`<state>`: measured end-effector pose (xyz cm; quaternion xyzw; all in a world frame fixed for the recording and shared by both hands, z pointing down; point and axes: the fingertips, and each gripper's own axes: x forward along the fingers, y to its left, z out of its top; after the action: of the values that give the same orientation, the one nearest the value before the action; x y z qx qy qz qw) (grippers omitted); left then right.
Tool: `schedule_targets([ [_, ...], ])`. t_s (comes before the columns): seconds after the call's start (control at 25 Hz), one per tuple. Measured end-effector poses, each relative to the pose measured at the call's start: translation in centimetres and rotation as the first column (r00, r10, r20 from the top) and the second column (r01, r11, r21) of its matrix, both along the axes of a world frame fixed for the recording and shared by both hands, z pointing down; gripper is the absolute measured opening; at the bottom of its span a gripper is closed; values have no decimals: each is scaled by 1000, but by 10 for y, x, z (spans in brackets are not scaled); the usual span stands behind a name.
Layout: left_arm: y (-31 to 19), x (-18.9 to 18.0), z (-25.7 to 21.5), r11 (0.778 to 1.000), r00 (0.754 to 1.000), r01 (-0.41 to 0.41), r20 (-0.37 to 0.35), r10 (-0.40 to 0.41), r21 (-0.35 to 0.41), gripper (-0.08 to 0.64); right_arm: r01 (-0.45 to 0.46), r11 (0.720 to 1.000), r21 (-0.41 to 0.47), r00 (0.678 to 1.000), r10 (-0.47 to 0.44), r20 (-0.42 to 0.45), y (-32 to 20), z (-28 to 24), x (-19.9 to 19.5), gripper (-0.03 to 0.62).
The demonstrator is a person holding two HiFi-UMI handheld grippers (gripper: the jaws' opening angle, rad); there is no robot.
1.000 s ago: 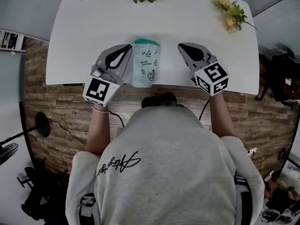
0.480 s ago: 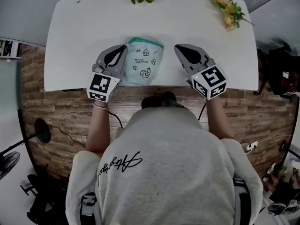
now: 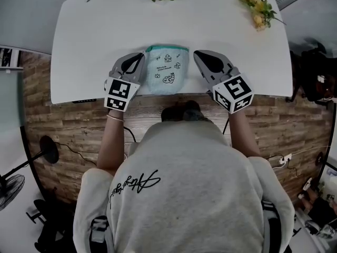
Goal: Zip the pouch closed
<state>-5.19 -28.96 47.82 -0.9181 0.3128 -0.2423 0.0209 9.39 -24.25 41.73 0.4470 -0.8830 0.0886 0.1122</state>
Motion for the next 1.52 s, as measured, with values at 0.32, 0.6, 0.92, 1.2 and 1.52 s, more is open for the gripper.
schedule_targets([
  [0.32, -1, -10, 11, 1000, 1000, -3, -28, 3, -19, 22, -25, 1000, 2, 999, 25, 32, 6, -1, -7, 2],
  [0.6, 2, -12, 10, 1000, 999, -3, -33, 3, -16, 153, -37, 999, 6, 999, 37, 36, 12, -2, -12, 2],
  [0.92, 10, -21, -4, 1000, 997, 17, -70, -17, 1, 221, -53, 998, 23, 998, 52, 42, 23, -9, -17, 2],
  [1.2, 32, -23, -38, 999, 983, 20, -183, -10, 48, 211, -66, 996, 60, 996, 62, 66, 36, -20, -24, 2],
  [1.52, 62, -32, -90, 993, 963, 14, -269, 18, 120, 109, -71, 988, 140, 991, 54, 123, 53, -56, -37, 2],
])
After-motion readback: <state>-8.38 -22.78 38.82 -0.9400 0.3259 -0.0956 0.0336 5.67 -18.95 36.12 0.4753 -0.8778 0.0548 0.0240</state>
